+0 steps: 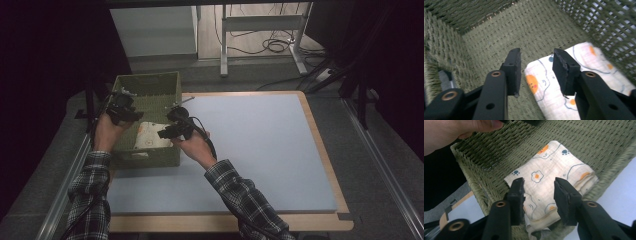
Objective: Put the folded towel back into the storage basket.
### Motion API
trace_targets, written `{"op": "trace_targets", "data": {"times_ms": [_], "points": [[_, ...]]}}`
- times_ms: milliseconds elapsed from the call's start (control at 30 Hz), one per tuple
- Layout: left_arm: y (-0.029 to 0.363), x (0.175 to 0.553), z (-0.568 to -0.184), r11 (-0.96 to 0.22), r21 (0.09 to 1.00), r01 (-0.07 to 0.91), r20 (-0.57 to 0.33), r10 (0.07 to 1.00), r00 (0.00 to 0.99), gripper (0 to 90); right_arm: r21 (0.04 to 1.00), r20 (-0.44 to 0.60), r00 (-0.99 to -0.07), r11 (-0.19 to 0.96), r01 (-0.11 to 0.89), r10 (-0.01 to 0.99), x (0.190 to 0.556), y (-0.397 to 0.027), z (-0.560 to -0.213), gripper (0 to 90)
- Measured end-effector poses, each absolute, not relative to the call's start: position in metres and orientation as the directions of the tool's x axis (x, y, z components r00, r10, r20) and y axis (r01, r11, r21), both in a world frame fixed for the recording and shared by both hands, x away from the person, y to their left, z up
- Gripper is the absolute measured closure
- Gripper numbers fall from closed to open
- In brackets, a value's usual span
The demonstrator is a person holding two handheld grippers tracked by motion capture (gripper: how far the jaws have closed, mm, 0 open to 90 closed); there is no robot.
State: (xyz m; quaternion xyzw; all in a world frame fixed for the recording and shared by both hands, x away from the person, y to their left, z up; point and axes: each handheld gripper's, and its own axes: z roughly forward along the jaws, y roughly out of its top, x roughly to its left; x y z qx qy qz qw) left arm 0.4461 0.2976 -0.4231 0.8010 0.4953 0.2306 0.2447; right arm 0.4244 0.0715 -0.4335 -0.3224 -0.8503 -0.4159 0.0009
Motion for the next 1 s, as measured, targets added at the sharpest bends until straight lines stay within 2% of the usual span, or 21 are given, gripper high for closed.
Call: {"op": "trace_targets", "data": {"times_ms": [467,1000], "points": [[0.283,0.448,-0.428,-0.341,0.616,0.71,0.011,0.905,0.426,29.9,0.768,0.159,-0.844,0.473,0.432,0.512,0.415,0.049,-0.413,37.6],[0.263,0.447,-0.428,-0.344,0.596,0.726,-0.068,0.879,0.472,15.8,0.759,0.124,-0.856,0.508,0.408,0.502,0.413,0.015,-0.416,23.0]]}}
